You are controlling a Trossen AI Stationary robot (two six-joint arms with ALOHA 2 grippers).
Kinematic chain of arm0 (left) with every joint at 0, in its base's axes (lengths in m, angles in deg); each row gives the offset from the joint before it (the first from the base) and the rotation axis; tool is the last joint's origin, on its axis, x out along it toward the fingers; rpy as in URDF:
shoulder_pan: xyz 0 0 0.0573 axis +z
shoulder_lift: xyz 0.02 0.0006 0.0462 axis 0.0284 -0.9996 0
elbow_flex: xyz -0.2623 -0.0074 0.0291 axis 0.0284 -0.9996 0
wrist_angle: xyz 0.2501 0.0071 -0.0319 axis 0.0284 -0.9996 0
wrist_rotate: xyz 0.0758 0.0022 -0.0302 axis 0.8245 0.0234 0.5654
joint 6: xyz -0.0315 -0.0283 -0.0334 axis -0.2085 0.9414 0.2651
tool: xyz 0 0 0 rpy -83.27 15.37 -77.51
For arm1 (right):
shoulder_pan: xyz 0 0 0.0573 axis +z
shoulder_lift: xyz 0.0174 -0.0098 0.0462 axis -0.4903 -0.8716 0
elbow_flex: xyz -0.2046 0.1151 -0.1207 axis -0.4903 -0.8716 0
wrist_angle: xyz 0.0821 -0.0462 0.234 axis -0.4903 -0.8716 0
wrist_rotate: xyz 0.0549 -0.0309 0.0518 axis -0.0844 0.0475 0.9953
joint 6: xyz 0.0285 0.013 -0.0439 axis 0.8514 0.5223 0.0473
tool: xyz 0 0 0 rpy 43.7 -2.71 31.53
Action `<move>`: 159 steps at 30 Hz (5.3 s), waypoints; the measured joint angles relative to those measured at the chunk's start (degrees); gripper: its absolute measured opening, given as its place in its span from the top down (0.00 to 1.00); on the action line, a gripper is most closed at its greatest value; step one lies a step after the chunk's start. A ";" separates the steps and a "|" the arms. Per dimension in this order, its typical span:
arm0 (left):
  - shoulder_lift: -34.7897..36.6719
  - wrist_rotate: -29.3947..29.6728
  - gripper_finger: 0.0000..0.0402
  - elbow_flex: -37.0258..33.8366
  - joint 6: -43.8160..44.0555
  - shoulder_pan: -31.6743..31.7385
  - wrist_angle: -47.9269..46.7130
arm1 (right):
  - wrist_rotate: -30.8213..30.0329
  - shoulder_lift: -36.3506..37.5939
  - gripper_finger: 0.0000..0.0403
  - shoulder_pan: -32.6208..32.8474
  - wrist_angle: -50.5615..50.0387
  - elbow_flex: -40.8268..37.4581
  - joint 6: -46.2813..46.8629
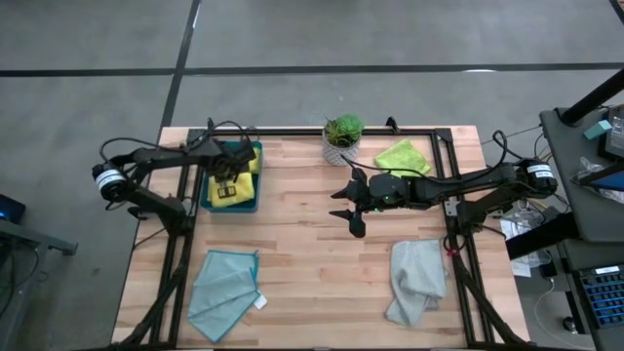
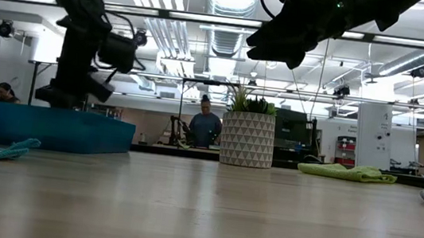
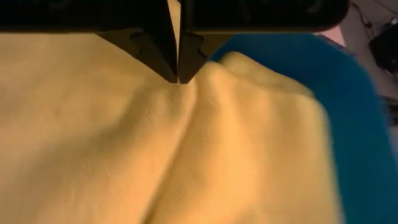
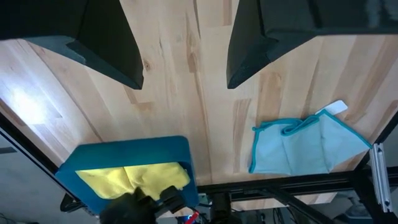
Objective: Fold microfiber towels
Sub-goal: Put the folded yellow towel into the blue bin, then fold the gray towel
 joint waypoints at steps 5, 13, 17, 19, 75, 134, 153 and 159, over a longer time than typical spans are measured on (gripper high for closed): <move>0.08 -8.56 1.00 3.51 1.53 -0.83 1.80 | 0.00 0.00 0.45 0.00 0.00 0.00 0.00; -0.68 -18.71 1.00 0.03 4.34 -0.86 12.21 | 0.00 0.00 0.45 0.00 0.00 -0.02 -0.22; -0.89 -18.71 1.00 -0.41 4.55 -1.16 15.32 | 0.00 0.00 0.45 0.00 0.00 -0.07 -0.68; -0.62 -18.68 1.00 0.24 4.54 -1.16 14.12 | 0.00 0.00 0.45 0.00 0.00 -0.09 -0.68; 1.84 4.68 1.00 -1.04 -3.39 -0.28 -1.46 | 0.00 0.02 0.45 0.00 0.42 -0.48 -1.70; 16.34 -3.54 1.00 -8.67 19.39 -45.29 57.40 | 7.27 0.04 0.64 22.90 -41.74 -12.57 77.56; 16.73 -7.14 1.00 -5.08 13.41 -45.79 64.28 | -4.79 1.45 0.97 20.32 -38.26 1.64 48.92; 16.93 -9.00 1.00 -5.08 13.37 -46.25 65.04 | -8.99 1.57 0.97 17.30 -37.57 11.59 31.67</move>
